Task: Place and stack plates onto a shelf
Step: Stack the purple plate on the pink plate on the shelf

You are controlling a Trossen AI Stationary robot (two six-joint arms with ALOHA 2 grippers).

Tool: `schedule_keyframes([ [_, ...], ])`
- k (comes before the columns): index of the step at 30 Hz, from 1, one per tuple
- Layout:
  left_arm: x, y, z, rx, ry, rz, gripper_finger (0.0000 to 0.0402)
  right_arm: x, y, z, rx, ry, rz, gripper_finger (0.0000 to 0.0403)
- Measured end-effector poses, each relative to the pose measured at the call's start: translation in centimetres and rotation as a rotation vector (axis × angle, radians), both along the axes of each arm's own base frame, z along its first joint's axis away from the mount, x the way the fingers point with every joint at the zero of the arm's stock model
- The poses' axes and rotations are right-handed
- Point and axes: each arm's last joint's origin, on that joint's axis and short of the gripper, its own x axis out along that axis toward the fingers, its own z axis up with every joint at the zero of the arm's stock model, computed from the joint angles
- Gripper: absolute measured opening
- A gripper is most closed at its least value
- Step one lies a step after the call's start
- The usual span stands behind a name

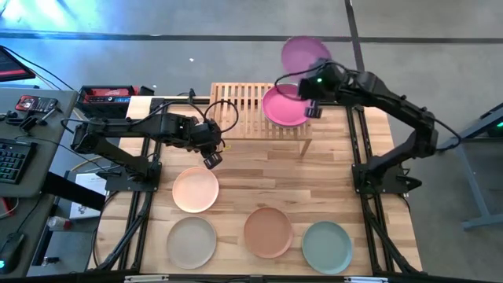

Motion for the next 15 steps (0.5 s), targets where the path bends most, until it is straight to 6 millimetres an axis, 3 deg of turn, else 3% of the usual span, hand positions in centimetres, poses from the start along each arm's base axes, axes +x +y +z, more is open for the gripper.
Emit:
schedule_keyframes([
  [15,0.0,0.0,0.0,-0.009,-0.009,0.024,0.0096,4.0,3.8,-4.6,0.168,0.269,0.162,0.0],
])
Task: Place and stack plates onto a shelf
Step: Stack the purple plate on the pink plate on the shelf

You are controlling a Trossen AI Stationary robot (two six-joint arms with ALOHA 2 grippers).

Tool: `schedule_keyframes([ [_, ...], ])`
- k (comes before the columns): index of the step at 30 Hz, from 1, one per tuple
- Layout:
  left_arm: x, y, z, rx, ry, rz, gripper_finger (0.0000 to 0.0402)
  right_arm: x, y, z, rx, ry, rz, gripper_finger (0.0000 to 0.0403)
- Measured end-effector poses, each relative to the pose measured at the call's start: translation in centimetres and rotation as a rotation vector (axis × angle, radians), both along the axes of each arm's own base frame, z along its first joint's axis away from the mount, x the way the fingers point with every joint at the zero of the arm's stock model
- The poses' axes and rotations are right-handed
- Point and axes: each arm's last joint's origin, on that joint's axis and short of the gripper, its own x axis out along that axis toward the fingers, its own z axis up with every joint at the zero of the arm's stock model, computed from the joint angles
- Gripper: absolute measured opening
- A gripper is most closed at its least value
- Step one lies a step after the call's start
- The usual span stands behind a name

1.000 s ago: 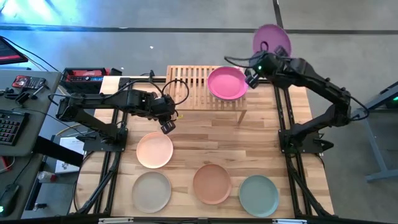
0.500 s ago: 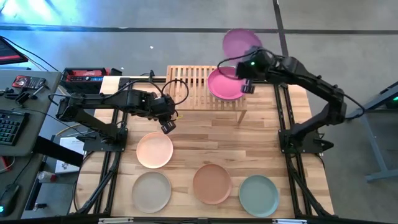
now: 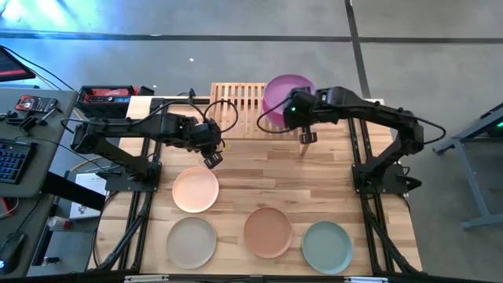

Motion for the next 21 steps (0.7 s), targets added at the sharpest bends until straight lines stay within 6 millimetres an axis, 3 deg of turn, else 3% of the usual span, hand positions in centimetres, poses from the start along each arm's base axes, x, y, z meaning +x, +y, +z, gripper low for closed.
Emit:
schedule_keyframes([
  [7,0.0,0.0,0.0,0.0,0.0,0.0,0.0096,0.6,0.4,-0.9,0.097,0.001,-0.045,0.0],
  [21,0.0,0.0,0.0,0.0,0.0,0.0,0.0096,1.2,-0.2,-1.3,0.115,-0.011,-0.054,0.0],
])
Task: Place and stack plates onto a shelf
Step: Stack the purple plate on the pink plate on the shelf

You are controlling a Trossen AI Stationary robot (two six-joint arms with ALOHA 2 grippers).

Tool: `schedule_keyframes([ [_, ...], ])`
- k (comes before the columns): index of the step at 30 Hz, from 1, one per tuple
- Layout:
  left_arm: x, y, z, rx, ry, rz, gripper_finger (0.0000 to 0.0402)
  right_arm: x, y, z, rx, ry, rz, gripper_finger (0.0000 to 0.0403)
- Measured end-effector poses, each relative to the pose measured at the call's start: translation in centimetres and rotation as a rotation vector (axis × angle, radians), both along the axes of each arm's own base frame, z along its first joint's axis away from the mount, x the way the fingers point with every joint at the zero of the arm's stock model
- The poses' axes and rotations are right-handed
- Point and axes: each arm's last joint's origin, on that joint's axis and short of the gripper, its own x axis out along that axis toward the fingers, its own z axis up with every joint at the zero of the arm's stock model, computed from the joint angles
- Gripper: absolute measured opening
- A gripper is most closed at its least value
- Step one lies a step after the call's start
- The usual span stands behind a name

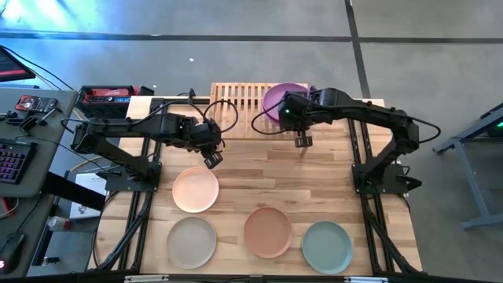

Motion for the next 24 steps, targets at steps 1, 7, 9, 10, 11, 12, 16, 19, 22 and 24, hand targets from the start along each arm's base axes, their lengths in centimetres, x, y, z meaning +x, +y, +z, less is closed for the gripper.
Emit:
schedule_keyframes([
  [1,0.0,0.0,0.0,0.0,0.0,0.0,0.0096,0.06,-0.12,-0.07,-0.003,0.002,-0.003,0.0],
  [7,0.0,0.01,0.0,0.0,0.0,0.0,0.0096,0.16,-0.38,-0.28,-0.003,0.011,-0.01,0.0],
  [9,0.0,0.0,0.0,0.0,0.0,0.0,0.0096,0.13,-0.38,-0.24,-0.004,0.01,-0.009,0.0],
  [10,0.0,0.01,0.0,0.0,0.0,0.0,0.0096,0.13,-0.38,-0.24,-0.005,0.012,-0.004,0.0],
  [11,0.0,0.01,0.0,0.0,0.0,0.001,0.0096,0.13,-0.38,-0.24,-0.006,0.012,-0.003,0.0],
  [12,0.0,0.0,0.0,-0.002,-0.002,0.006,0.0096,0.13,-0.38,-0.24,-0.006,0.012,-0.003,0.0],
  [16,0.0,0.0,0.0,-0.009,-0.008,0.023,0.0096,0.14,-0.38,-0.24,-0.002,0.011,-0.001,0.0001],
  [19,0.0,0.01,0.0,-0.009,-0.008,0.023,0.0096,0.21,-0.4,-0.21,-0.008,0.004,-0.003,0.0013],
  [22,0.0,0.01,0.0,-0.009,-0.008,0.023,0.0096,0.25,-0.36,-0.2,0.003,-0.004,0.003,0.0031],
  [24,0.0,0.01,0.0,-0.009,-0.008,0.023,0.0096,0.27,-0.35,-0.19,0.007,-0.006,0.004,0.0047],
])
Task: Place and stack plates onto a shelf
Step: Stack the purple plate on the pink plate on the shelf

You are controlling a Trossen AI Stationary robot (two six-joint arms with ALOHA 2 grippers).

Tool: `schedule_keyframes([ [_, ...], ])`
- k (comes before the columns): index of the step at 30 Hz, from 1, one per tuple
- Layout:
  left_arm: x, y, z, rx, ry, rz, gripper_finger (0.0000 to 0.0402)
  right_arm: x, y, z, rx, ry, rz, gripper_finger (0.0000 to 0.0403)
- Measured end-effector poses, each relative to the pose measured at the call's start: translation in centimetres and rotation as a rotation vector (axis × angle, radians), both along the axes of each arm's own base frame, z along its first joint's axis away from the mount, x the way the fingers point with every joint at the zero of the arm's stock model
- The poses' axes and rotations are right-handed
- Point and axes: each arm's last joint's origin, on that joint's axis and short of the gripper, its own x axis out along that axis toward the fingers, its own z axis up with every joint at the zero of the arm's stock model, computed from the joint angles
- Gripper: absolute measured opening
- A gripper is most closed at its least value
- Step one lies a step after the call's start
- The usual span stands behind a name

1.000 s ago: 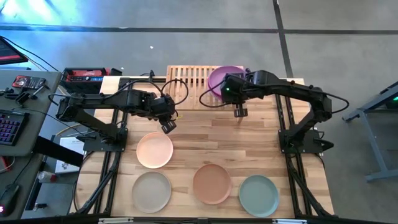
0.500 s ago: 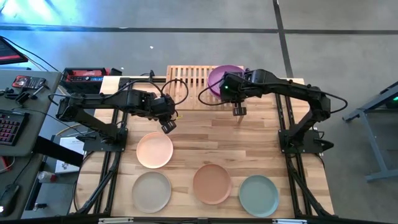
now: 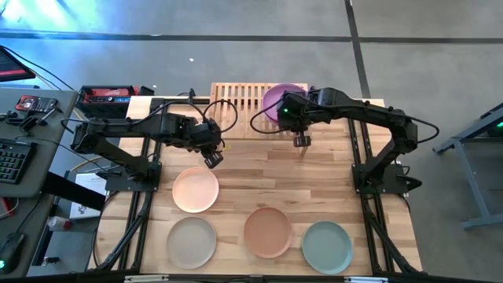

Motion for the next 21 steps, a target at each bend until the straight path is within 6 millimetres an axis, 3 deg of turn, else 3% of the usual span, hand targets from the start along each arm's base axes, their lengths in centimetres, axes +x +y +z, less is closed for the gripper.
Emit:
schedule_keyframes([
  [10,0.0,0.0,0.0,0.0,0.0,0.0,0.0096,0.3,-0.1,0.3,-0.075,-0.016,0.007,0.0115],
  [21,0.0,0.0,0.0,0.0,0.0,0.0,0.0096,-0.3,1.8,1.7,-0.099,-0.091,0.033,0.0119],
])
